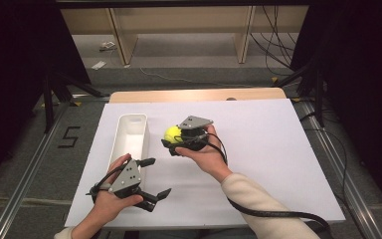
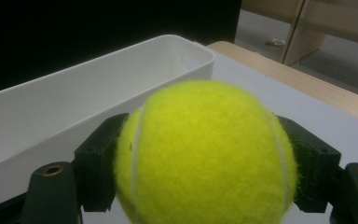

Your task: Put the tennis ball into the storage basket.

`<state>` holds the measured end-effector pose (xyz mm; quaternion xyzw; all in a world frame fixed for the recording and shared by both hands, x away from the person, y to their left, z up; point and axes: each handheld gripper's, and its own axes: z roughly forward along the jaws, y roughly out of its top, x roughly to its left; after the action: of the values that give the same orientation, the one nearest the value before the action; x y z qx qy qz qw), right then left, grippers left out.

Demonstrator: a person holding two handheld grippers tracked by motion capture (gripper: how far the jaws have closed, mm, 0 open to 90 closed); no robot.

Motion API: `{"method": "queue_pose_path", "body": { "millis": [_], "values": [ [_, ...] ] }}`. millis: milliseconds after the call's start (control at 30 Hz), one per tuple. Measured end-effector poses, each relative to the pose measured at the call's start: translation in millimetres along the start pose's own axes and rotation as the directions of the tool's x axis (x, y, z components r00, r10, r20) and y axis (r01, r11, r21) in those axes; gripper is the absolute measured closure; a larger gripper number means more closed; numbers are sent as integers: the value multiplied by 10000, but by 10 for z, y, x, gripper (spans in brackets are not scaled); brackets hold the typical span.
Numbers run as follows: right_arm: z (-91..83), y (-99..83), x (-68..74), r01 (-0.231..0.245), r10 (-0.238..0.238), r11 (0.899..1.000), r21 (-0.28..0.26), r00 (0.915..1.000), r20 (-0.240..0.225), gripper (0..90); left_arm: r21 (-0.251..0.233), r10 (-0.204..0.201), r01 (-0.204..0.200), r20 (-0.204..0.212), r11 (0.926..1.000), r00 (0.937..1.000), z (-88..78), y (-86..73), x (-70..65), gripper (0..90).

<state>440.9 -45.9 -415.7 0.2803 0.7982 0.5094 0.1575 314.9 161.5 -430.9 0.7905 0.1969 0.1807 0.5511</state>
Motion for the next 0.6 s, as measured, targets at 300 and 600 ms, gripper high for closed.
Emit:
{"method": "queue_pose_path", "body": {
  "millis": [300, 600],
  "values": [
    [6, 18, 12, 31, -31, 10000, -14, 10000, -37, 259, 21, -1, 1, 40, 10000, 10000, 1, 0, -4, 0],
    [10, 44, 26, 35, -36, 9999, -105, 10000, -55, 259, 23, 9, -9, 44, 10000, 10000, 7, -2, -7, 0]
  ]
}}
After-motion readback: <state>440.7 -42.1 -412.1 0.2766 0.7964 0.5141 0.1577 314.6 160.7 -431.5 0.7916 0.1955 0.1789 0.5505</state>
